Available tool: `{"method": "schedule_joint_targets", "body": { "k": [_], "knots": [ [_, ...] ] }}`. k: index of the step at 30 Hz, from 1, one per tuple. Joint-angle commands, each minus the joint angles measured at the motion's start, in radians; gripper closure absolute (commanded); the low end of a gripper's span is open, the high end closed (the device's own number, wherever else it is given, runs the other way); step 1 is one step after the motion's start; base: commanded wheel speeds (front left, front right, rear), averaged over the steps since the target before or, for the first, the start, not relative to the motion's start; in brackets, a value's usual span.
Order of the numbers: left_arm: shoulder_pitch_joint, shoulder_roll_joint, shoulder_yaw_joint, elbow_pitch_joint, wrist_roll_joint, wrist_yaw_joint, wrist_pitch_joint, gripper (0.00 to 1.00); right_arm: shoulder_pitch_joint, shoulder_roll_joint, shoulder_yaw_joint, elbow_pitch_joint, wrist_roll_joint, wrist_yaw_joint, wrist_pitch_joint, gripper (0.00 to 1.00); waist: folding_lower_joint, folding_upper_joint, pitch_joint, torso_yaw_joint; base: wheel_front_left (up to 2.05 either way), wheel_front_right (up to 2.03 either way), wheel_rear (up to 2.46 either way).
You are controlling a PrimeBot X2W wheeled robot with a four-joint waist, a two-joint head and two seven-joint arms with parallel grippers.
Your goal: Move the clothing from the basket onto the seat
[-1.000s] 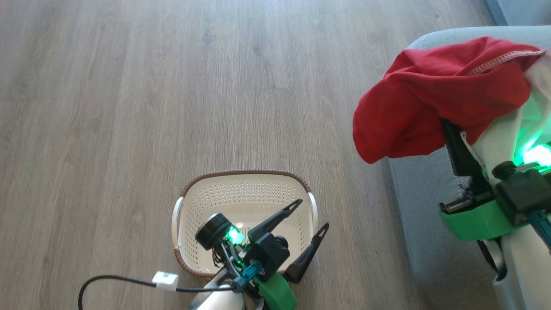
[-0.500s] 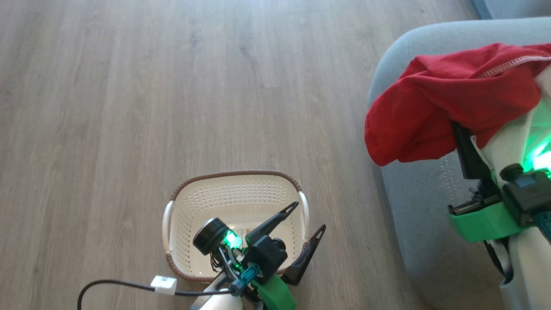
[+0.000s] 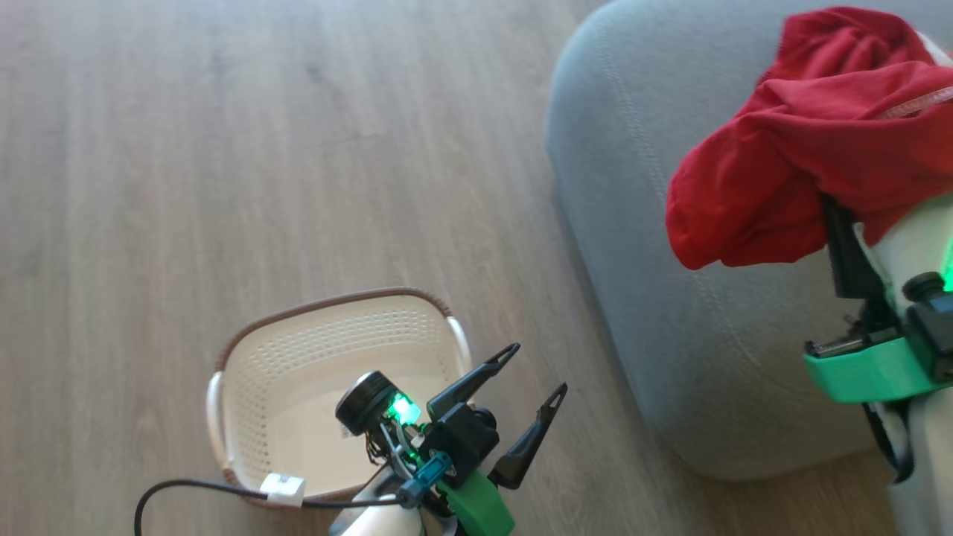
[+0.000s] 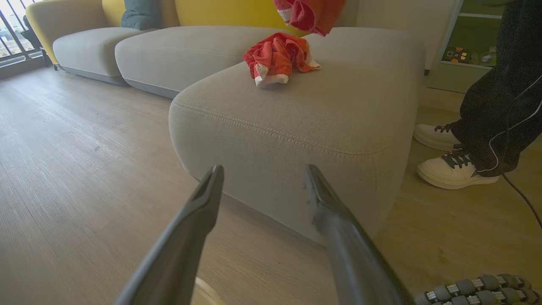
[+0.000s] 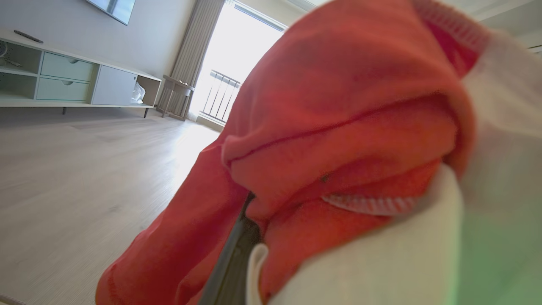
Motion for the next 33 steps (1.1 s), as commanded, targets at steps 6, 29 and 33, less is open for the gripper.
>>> {"method": "schedule_joint_targets", "body": {
  "k": [6, 29, 33],
  "knots": [
    [-0.057, -0.009, 0.017, -0.033, -0.003, 0.0, -0.005, 0.0, 0.006, 0.005, -0.058, -0.034, -0.004, 0.0, -0.001, 1.0, 0.0, -0.0001, 0.031, -0.109, 0.0, 0.0, 0.0],
    [-0.068, -0.009, 0.011, -0.026, -0.002, -0.007, -0.005, 0.0, 0.044, 0.039, -0.132, -0.041, -0.011, 0.0, -0.001, 1.0, 0.0, -0.0001, 0.037, -0.267, 0.0, 0.0, 0.0],
    [-0.068, -0.009, 0.0, -0.02, 0.018, -0.009, -0.005, 0.0, 0.032, 0.027, -0.152, -0.042, -0.003, 0.0, -0.001, 1.0, 0.0, -0.0001, 0.046, -0.257, 0.0, 0.0, 0.0]
  ]
}}
